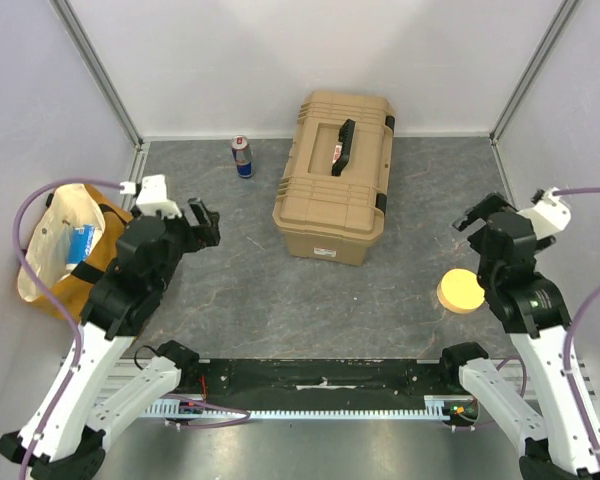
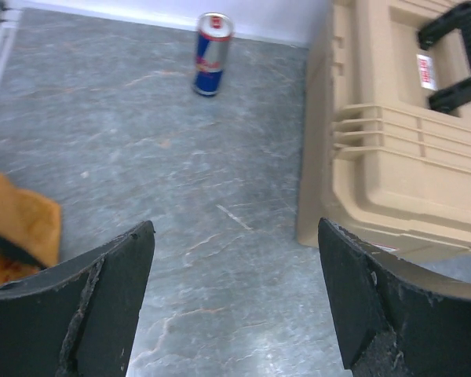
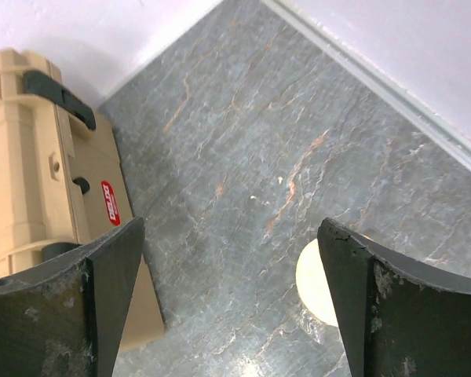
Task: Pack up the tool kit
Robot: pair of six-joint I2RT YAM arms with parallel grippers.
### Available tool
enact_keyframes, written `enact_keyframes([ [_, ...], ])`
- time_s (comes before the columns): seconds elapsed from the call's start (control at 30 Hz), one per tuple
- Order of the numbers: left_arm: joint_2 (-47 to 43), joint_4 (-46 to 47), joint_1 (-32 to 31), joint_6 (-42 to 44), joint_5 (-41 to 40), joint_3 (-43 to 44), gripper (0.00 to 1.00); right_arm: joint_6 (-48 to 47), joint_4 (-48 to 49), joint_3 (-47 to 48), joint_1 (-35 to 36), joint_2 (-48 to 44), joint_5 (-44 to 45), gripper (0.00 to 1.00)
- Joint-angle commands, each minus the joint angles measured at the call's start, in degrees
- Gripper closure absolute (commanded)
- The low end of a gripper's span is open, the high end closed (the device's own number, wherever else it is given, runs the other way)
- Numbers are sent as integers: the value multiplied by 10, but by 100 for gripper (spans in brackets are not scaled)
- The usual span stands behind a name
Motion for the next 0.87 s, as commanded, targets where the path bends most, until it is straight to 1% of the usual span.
enact_keyframes([
  [0.0,-64,-28,0,-20,-99,-48,11,24,-67,49,-1,-42,68,2],
  [0.17,-106,-45,0,-25,-101,-70,11,37,-93,64,-1,-95,89,2],
  [0.37,-111,-52,0,-23,-100,-70,11,28,-98,46,-1,-126,80,2],
  [0.7,-103,-51,1,-29,-103,-63,11,34,-98,39,-1,-125,91,2],
  [0.83,-94,-50,-1,-29,-101,-61,10,30,-87,32,-1,-118,81,2],
])
